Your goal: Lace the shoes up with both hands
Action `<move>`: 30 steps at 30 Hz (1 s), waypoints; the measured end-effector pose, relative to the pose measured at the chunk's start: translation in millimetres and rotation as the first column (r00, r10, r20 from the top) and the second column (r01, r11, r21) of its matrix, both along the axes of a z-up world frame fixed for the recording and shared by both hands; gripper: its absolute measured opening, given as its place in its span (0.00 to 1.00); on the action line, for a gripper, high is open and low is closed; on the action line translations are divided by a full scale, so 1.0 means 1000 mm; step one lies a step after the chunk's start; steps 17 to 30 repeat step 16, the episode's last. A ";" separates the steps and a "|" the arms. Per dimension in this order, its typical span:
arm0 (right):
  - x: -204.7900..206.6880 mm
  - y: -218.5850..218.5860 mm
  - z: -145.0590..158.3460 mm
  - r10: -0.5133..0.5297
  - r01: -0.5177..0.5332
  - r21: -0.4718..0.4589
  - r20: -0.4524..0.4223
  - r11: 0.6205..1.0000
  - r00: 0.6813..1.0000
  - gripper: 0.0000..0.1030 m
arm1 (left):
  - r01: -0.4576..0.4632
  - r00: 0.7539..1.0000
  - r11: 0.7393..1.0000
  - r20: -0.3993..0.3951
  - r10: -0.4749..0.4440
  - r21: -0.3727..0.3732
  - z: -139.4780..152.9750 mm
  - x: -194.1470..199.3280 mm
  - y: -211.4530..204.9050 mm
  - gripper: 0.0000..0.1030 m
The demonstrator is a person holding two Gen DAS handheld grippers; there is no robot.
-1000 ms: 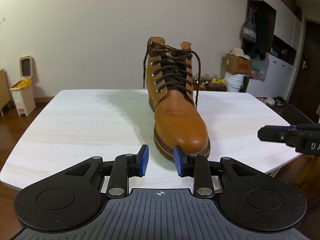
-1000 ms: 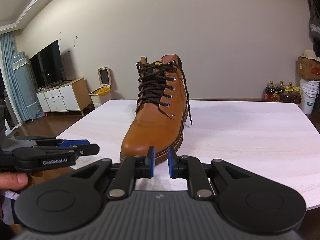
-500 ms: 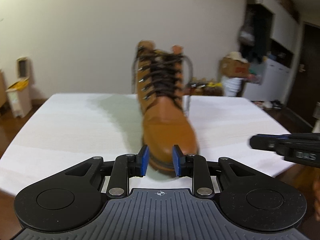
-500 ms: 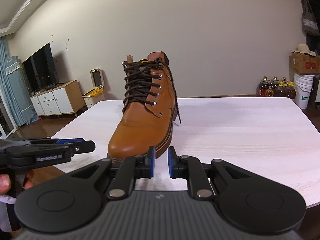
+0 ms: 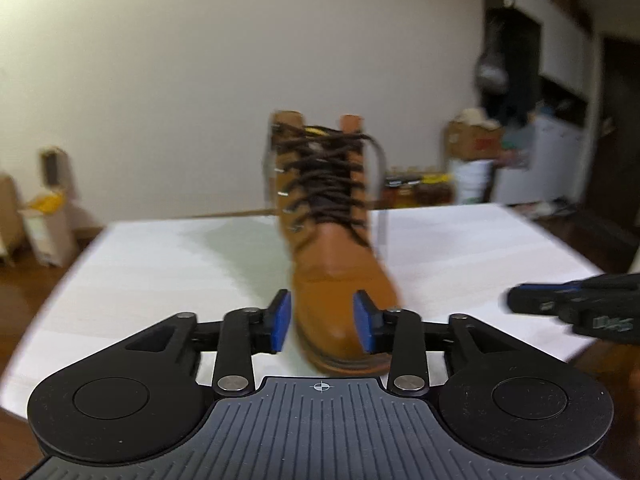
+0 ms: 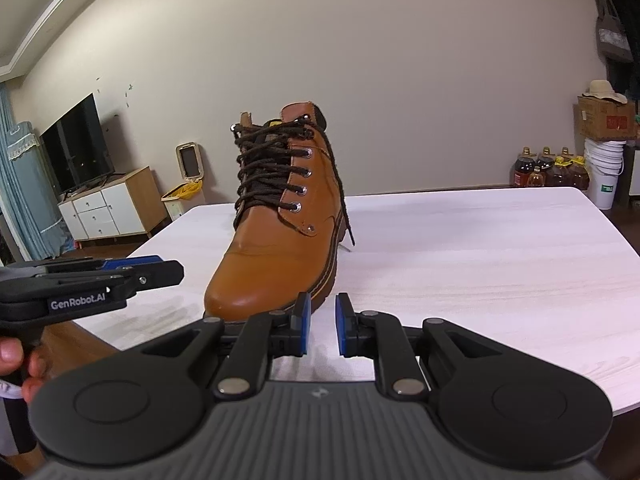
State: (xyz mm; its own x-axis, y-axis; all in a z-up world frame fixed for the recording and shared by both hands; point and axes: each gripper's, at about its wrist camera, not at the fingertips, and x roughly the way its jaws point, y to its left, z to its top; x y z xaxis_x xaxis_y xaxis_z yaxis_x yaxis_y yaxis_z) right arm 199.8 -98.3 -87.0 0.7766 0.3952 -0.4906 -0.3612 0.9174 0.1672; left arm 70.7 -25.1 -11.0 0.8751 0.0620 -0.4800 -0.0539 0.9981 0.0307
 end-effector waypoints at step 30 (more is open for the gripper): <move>-0.001 0.015 0.010 0.037 -0.037 -0.006 0.026 0.999 0.999 0.15 | 0.083 0.996 0.993 0.035 -0.080 -0.085 0.012 -0.008 0.003 0.38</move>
